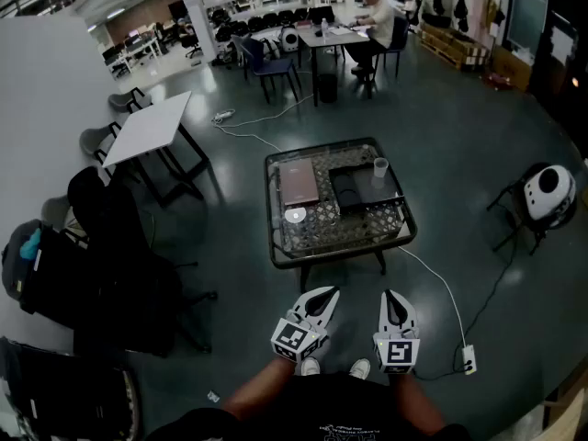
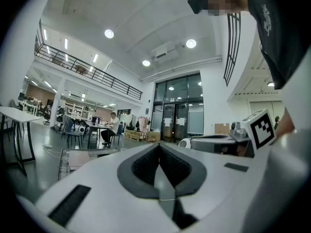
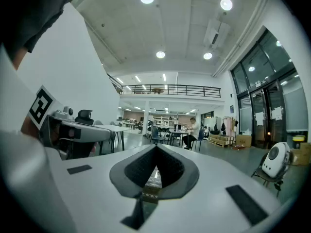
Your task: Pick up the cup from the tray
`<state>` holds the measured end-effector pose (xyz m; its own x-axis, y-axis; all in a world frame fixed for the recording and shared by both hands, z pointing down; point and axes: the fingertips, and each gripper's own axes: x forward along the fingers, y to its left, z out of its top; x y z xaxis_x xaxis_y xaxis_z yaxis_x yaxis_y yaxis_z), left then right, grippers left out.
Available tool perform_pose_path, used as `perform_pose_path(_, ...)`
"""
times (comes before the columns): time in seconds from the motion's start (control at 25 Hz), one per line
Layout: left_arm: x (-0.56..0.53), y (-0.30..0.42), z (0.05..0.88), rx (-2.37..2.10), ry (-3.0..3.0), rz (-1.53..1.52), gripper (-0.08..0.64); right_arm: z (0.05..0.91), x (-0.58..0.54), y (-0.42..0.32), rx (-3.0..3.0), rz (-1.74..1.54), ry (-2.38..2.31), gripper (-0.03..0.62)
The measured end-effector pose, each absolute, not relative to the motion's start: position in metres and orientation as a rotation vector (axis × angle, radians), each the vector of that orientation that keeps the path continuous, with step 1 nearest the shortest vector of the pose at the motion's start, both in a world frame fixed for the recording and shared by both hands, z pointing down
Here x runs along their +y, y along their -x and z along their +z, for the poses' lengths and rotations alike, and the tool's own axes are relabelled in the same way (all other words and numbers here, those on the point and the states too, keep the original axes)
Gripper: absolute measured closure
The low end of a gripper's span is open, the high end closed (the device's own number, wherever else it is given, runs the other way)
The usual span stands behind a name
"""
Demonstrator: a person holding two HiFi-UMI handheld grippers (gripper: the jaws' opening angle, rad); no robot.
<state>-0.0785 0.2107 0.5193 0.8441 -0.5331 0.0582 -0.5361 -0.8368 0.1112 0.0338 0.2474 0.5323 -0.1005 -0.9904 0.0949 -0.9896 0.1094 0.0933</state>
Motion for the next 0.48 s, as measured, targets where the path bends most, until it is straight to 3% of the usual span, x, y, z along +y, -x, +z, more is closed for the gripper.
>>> perform_pose_path(0.48, 0.19, 0.095, 0.514, -0.844, -2.902, -0.017, 0.551, 0.524, 0.228, -0.02, -2.21, -0.026, -2.037, 0.583)
